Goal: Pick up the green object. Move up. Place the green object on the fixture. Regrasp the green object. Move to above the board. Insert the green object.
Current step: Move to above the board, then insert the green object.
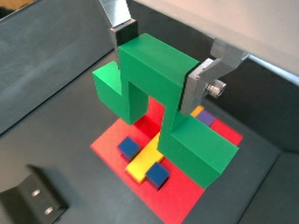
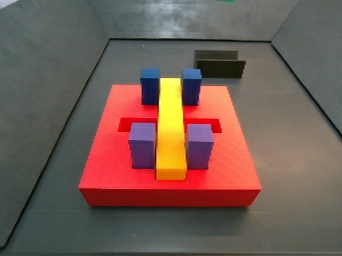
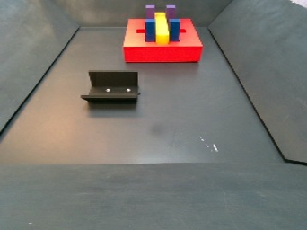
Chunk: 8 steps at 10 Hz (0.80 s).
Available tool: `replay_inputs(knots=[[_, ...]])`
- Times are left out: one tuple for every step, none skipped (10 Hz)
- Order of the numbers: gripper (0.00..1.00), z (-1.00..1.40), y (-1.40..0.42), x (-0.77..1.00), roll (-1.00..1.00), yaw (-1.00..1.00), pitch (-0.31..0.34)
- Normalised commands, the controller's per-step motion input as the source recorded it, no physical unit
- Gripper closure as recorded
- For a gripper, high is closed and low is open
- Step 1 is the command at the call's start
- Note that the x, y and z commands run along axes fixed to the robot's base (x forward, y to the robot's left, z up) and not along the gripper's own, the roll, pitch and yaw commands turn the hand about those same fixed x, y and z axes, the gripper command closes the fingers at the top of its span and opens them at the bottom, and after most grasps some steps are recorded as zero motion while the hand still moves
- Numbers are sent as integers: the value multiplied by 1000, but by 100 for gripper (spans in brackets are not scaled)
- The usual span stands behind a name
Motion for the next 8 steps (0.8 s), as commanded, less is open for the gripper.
replay_inputs(knots=[[100, 0, 19, -62, -469, -17, -68], [100, 3, 9, -40, -273, -12, -48], [100, -29, 0, 0, -14, 0, 0], [100, 0, 0, 0, -6, 0, 0], [100, -43, 0, 0, -63, 0, -14], [100, -100, 0, 80, -140, 0, -70], [100, -97, 0, 114, -177, 0, -104], [100, -69, 0, 97, -166, 0, -83]])
